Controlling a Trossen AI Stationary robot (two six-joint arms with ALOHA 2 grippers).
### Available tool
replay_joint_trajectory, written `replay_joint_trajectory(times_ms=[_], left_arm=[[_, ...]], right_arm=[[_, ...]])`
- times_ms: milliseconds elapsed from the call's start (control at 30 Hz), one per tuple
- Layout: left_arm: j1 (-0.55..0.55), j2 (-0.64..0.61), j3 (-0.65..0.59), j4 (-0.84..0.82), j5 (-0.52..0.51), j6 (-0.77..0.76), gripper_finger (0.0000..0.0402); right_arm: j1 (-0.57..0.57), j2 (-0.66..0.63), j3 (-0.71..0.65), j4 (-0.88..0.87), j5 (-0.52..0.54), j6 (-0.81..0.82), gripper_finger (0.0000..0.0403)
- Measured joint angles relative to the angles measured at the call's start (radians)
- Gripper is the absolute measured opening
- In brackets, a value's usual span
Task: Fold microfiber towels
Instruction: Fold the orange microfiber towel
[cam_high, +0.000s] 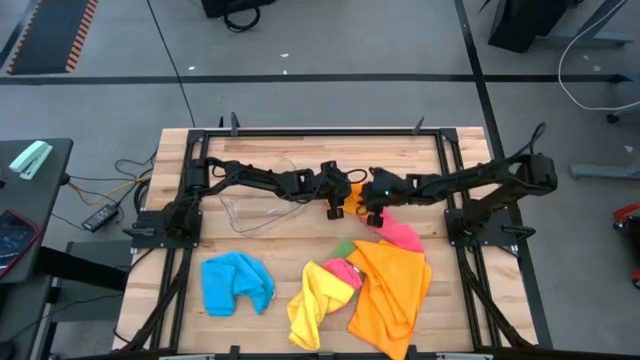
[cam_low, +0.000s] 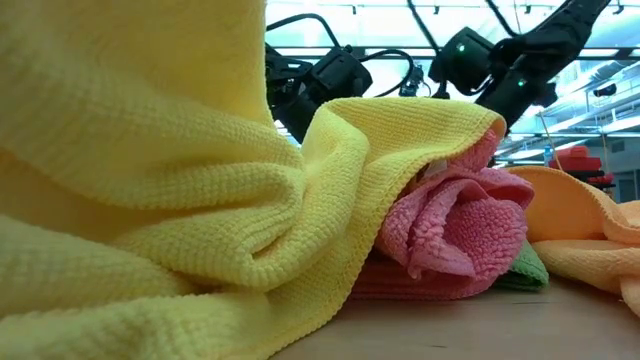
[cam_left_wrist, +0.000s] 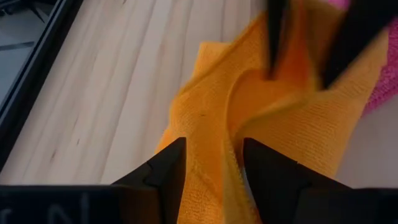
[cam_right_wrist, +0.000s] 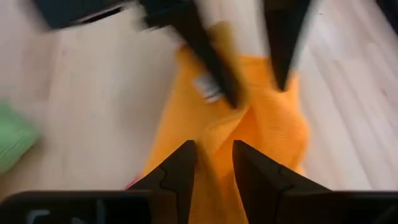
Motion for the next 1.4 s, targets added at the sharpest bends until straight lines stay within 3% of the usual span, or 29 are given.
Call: replay_joint_trajectory(times_ms=[300,533,733,800,967,1067,1200,1400], left_arm=[[0.0,0.0,0.0,-0.014,-0.021,0.006,0.0168],[0.0,-0.047,-0.002,-0.055,-0.028,0.063,0.0181],[-0.006,-0.122,0.0,-0.042,-0.196,0.193,0.0176],[-0.009,-0.138,0.0,-0.049,-0.167,0.197,0.017],[-0.019,-0.161,0.0,-0.09,0.058,0.12,0.0152],[-0.016,-0.141,0.0,-0.095,0.07,0.066,0.0139],[-0.009,-0.109,-0.001,-0.119,0.06,0.022,0.0126],[-0.032,-0.117,-0.001,-0.175,0.033,0.013,0.0117]], right_arm=[[-0.156,0.027,0.002,-0.065,-0.019,0.015,0.0117],[-0.17,0.144,0.003,-0.008,-0.03,-0.025,0.0117],[-0.17,0.092,-0.001,-0.038,-0.03,-0.029,0.0117],[-0.17,0.054,0.0,-0.04,-0.03,-0.037,0.0117],[-0.173,-0.04,0.0,-0.093,-0.03,-0.063,0.0117],[-0.174,-0.089,0.0,-0.099,-0.065,-0.068,0.0117],[-0.162,-0.108,0.0,-0.07,-0.222,-0.1,0.0117],[-0.098,-0.01,0.001,0.032,-0.224,-0.15,0.0124]])
